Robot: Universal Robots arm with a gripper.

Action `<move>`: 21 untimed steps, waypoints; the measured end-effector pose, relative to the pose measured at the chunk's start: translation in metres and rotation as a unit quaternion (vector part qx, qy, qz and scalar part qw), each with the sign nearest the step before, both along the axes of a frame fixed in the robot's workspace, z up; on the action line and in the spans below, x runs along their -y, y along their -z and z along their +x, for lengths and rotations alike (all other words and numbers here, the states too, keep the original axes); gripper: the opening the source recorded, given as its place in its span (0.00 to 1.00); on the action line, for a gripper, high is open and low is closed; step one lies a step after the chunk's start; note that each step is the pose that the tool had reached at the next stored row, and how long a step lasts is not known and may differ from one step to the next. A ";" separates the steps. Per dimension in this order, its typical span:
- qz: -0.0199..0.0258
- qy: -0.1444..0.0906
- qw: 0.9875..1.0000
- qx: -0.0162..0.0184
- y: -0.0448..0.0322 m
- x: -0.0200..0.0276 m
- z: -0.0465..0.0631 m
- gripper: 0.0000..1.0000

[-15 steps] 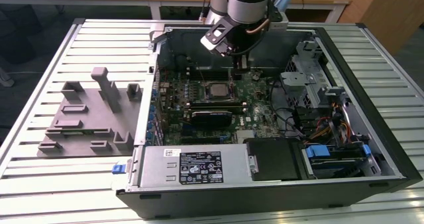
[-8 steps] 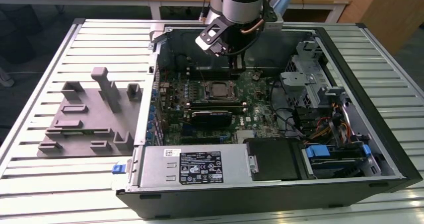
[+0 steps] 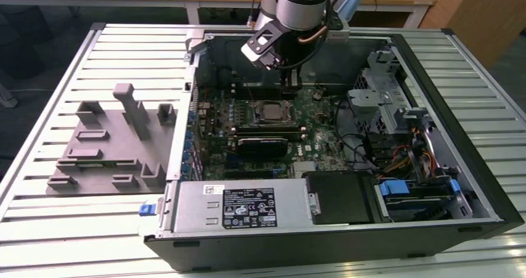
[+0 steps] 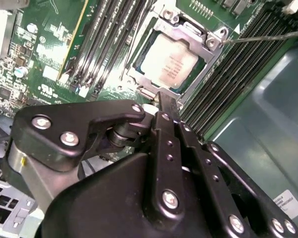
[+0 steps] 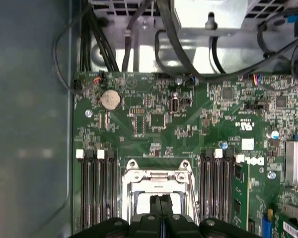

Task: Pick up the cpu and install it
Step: 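Close the cpu cover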

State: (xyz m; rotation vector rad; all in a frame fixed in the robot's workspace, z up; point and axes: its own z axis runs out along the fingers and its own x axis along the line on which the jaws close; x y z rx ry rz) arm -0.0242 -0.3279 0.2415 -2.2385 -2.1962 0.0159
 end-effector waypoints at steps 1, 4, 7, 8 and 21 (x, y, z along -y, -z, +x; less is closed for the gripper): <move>0.000 0.000 1.000 0.000 0.0000 0.0000 0.000 0.11; 0.000 0.000 1.000 0.000 0.0000 0.0000 0.000 0.11; 0.000 0.000 1.000 0.001 0.0014 -0.0001 -0.001 0.11; 0.000 0.000 1.000 0.001 0.0021 0.0000 -0.001 0.11; 0.000 0.000 1.000 0.005 0.0146 0.0009 -0.021 0.11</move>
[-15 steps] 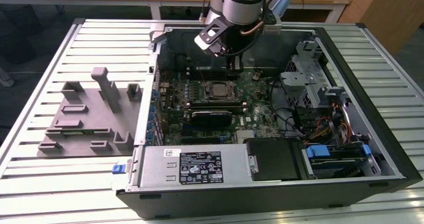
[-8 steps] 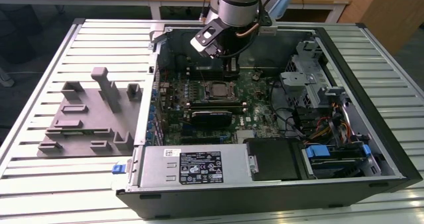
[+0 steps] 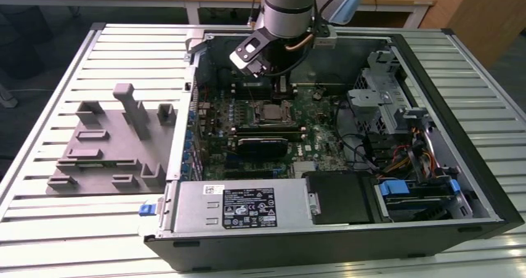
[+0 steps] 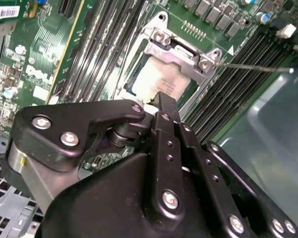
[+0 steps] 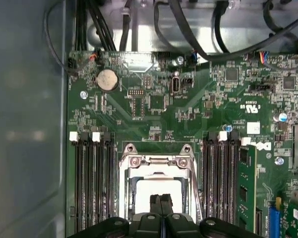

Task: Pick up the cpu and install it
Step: 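Close the cpu cover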

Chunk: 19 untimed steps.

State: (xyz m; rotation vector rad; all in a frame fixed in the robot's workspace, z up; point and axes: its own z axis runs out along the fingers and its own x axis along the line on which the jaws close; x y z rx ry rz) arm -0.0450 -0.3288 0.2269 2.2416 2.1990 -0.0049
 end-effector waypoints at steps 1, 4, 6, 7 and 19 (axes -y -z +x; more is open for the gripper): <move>0.000 0.000 1.000 0.000 0.0006 0.0000 -0.001 0.11; 0.000 0.000 1.000 0.001 0.0014 0.0000 -0.004 0.11; 0.000 0.000 1.000 0.000 0.0014 0.0000 -0.004 0.11; 0.000 0.000 1.000 0.001 0.0015 0.0000 -0.004 0.11; 0.000 -0.096 0.995 0.001 0.0020 0.0000 -0.004 0.11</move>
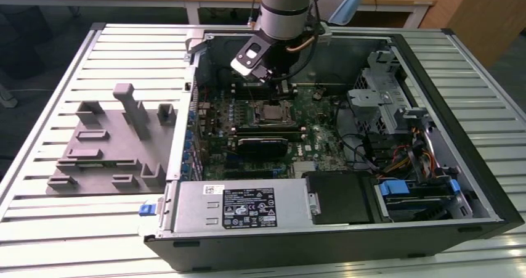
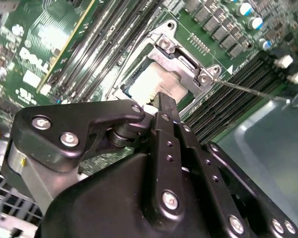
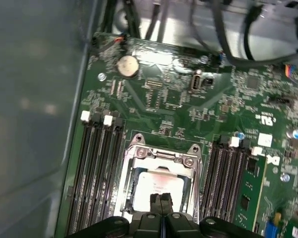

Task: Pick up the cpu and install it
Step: 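Close the cpu cover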

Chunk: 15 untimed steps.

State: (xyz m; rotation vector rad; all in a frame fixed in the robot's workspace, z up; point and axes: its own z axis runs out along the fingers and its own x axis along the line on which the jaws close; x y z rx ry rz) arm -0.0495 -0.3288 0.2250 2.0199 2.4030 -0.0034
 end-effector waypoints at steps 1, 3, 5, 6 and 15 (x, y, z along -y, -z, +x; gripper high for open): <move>0.000 -0.009 1.000 0.000 0.0000 0.0000 0.000 0.11; 0.000 -0.028 1.000 0.000 0.0002 0.0000 0.000 0.11; 0.000 -0.046 0.999 0.000 0.0003 0.0000 0.000 0.11; 0.000 -0.055 0.998 0.000 0.0003 0.0000 0.000 0.11; 0.000 -0.137 0.991 0.000 0.0007 0.0000 0.000 0.11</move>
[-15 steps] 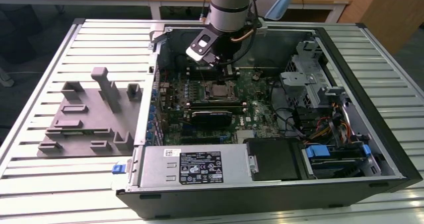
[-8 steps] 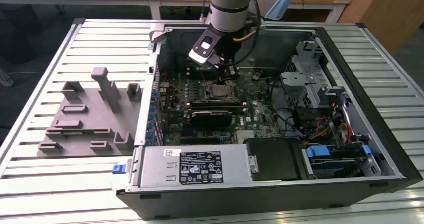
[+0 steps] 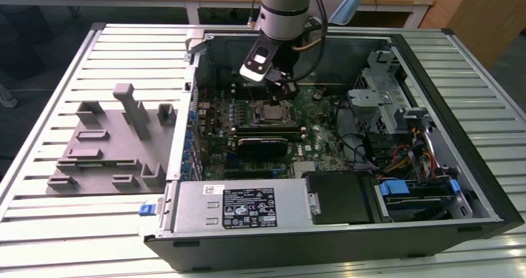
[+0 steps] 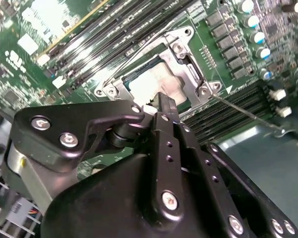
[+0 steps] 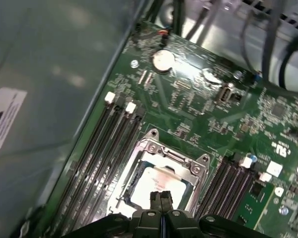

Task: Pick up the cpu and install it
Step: 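Close the cpu cover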

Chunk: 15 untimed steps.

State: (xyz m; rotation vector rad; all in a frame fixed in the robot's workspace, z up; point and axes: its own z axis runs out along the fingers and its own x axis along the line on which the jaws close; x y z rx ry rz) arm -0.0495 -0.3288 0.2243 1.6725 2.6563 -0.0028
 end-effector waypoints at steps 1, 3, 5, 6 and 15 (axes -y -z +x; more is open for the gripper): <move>0.000 -0.009 1.000 0.000 0.0000 0.0000 0.000 0.11; 0.000 -0.027 1.000 0.000 0.0000 0.0000 0.000 0.11; 0.000 -0.046 0.999 0.000 0.0001 0.0000 0.000 0.11; 0.000 -0.054 0.999 0.000 0.0001 0.0000 0.000 0.11; 0.000 -0.136 0.991 0.000 0.0002 0.0000 0.000 0.11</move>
